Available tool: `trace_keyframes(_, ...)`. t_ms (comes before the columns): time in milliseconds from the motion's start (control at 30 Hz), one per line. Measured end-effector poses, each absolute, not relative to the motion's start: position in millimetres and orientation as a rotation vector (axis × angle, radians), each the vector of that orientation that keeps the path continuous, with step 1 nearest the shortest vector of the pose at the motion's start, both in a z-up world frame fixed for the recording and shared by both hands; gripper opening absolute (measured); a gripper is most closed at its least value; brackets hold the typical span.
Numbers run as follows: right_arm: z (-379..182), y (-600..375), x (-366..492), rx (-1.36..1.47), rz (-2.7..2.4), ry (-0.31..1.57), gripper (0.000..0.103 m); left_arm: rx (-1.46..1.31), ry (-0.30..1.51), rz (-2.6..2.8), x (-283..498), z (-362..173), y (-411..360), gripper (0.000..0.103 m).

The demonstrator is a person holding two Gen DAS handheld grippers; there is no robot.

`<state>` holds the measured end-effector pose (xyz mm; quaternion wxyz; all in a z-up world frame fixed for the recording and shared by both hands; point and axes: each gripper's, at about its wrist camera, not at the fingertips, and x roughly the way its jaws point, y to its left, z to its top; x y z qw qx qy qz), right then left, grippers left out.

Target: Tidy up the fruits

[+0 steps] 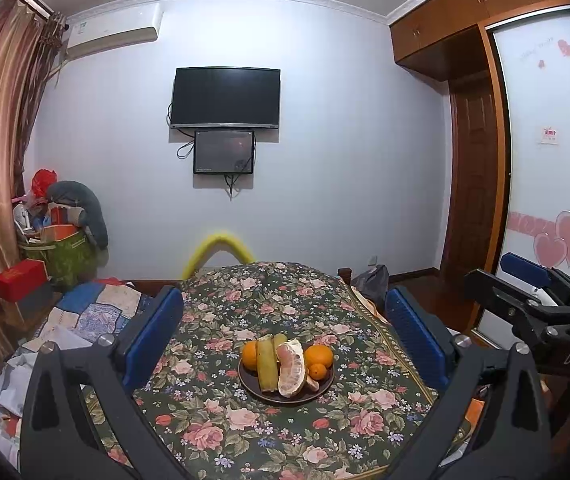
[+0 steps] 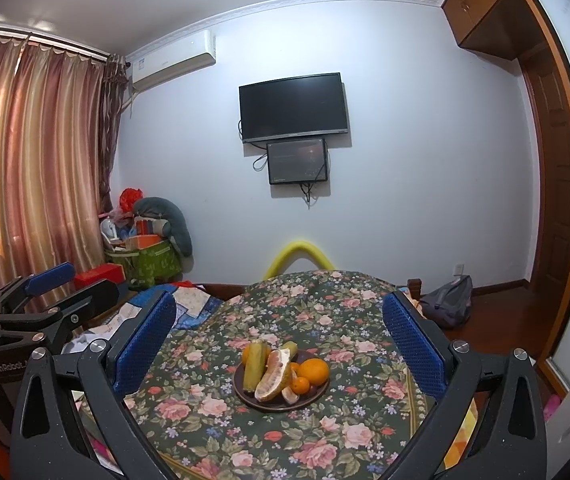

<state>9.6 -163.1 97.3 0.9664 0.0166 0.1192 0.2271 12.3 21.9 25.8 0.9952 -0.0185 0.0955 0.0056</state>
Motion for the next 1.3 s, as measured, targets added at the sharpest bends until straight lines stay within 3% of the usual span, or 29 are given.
trace_keyframes(1300,101.0,-160.9,11.1,0.011,0.438,0.249,0.103,-0.032,0.208,-0.035,19.3,22.9,21.4,0.103)
